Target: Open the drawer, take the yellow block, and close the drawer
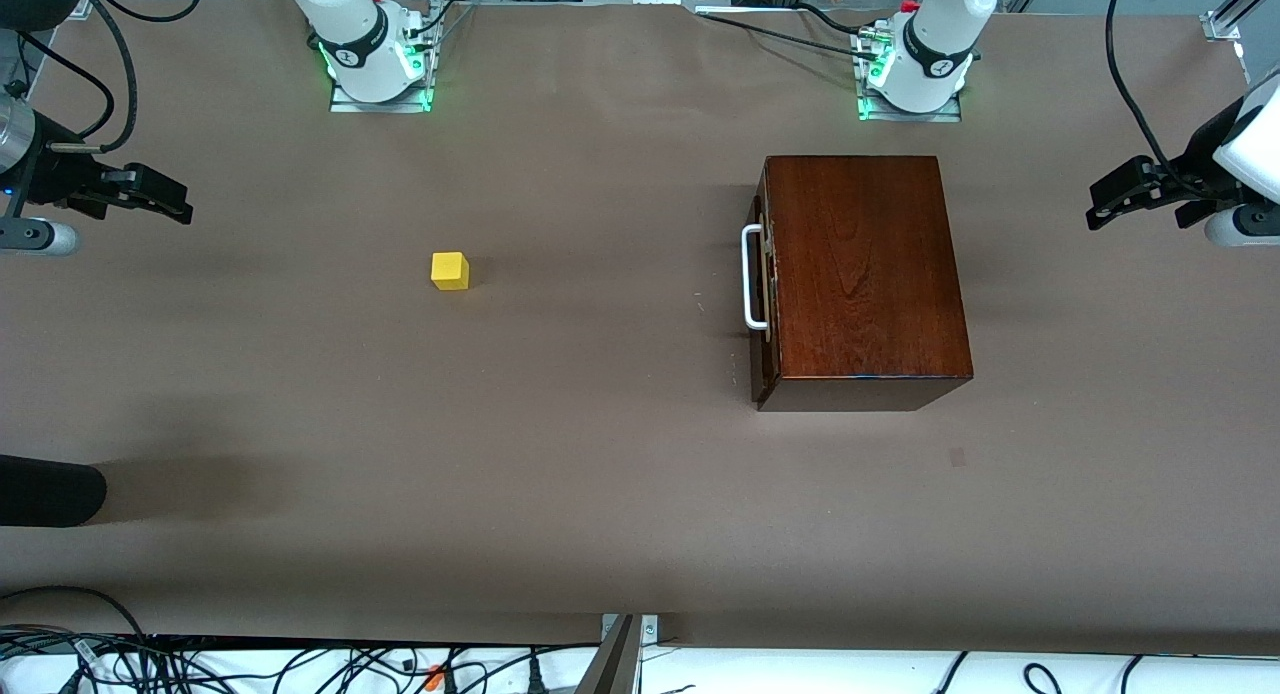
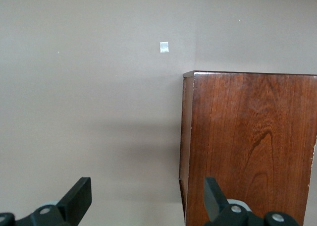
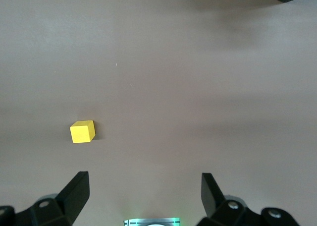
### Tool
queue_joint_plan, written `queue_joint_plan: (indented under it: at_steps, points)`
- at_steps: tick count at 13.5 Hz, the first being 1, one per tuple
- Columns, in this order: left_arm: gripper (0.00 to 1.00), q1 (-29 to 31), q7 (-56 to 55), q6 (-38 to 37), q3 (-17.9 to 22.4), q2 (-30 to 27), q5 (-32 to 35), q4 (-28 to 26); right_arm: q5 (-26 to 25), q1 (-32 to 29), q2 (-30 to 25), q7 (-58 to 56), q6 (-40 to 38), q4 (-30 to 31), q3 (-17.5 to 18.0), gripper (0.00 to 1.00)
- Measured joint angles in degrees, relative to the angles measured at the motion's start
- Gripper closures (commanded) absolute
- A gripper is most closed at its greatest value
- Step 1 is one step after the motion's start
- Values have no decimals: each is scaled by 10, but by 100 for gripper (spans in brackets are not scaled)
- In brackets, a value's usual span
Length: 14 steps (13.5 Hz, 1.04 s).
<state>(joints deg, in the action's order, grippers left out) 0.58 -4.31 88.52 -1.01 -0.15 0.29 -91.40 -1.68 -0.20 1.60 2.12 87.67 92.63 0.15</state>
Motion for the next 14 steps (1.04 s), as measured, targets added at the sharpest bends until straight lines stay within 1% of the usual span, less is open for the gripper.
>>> queue_joint_plan:
  at_steps: [8, 14]
  points:
    - [0, -1, -12, -5, 0, 0, 0, -1, 2, -4, 0, 1, 0, -17, -2, 0]
    - [0, -9, -14, -7, 0, 0, 0, -1, 2, -4, 0, 1, 0, -18, -2, 0]
